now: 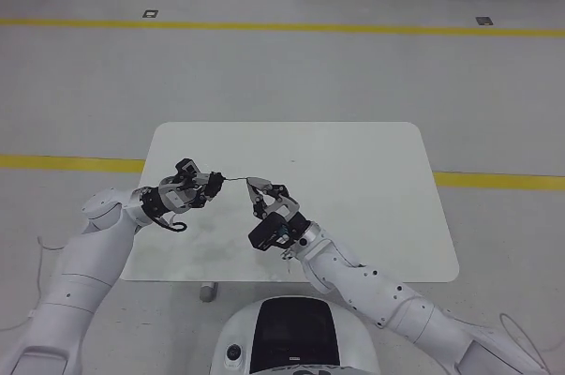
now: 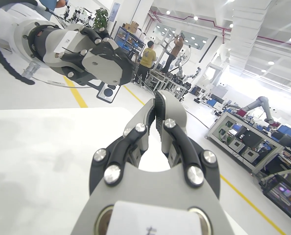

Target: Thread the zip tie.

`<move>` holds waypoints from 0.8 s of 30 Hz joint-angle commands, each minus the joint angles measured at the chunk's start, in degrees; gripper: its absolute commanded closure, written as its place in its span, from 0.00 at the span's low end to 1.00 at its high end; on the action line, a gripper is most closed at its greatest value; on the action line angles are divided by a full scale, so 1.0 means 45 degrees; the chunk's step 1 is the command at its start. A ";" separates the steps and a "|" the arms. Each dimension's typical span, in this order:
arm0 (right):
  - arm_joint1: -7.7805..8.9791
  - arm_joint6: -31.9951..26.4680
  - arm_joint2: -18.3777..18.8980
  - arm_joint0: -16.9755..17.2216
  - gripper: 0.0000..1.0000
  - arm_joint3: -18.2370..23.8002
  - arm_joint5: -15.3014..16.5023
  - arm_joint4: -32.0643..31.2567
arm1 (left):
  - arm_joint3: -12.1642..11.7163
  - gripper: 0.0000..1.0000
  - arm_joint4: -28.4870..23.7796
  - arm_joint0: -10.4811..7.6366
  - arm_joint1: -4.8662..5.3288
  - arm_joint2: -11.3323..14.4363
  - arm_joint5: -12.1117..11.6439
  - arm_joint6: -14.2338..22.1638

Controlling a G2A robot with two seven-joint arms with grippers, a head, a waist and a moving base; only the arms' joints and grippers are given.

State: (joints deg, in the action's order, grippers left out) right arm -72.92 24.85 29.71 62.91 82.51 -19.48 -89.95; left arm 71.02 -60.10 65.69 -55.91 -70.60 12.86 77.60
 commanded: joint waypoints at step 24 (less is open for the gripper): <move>0.0239 -0.0252 0.0018 0.0042 1.00 0.0249 0.0000 0.0000 | 0.0000 1.00 0.0000 0.0000 0.0000 0.0000 0.0000 0.0000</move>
State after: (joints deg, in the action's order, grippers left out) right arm -71.86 23.72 29.79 63.10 83.63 -19.48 -89.95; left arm 71.02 -60.10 65.69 -55.91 -70.60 12.86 77.60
